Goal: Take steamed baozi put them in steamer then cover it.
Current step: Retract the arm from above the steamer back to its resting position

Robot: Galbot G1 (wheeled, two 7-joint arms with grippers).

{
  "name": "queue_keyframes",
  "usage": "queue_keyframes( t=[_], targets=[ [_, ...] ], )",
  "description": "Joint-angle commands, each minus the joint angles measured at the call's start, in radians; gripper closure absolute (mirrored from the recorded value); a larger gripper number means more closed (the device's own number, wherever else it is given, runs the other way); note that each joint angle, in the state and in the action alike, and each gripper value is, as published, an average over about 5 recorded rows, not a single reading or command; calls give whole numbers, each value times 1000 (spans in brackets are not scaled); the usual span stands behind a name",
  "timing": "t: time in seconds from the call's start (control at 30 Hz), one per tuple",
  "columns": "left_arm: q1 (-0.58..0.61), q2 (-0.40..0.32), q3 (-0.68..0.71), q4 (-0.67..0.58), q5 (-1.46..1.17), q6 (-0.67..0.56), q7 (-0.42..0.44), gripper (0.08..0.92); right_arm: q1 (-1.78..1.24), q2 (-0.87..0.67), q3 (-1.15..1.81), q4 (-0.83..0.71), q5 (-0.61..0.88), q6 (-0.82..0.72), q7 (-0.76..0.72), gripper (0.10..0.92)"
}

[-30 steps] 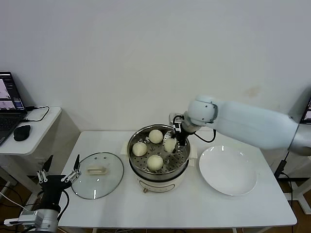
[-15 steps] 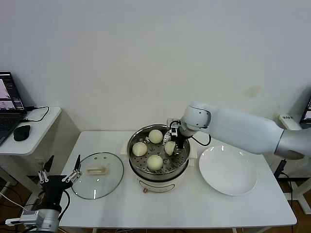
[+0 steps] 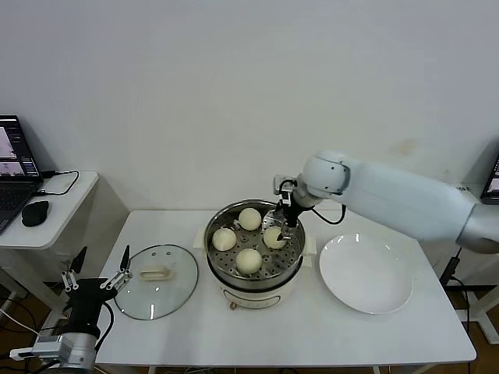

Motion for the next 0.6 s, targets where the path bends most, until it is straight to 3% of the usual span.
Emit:
queue_keyframes(
  t=[0.03, 0.2, 0.33, 0.43, 0.6],
  targets=[
    [-1, 2, -4, 5, -2, 5, -12, 177, -86, -236, 210, 261, 186, 13, 239, 202],
    [-7, -1, -5, 15, 0, 5, -20, 177, -483, -418, 549, 417, 241, 114, 507, 203],
    [-13, -4, 4, 33, 15, 2, -25, 177, -923, -474, 878, 481, 178, 294, 660, 203],
    [-16, -8, 17, 43, 41, 2, -31, 177, -1238, -441, 1153, 493, 103, 405, 710, 202],
    [-15, -14, 40, 57, 124, 29, -52, 177, -1633, -220, 1527, 494, -8, 582, 733, 203]
  ],
)
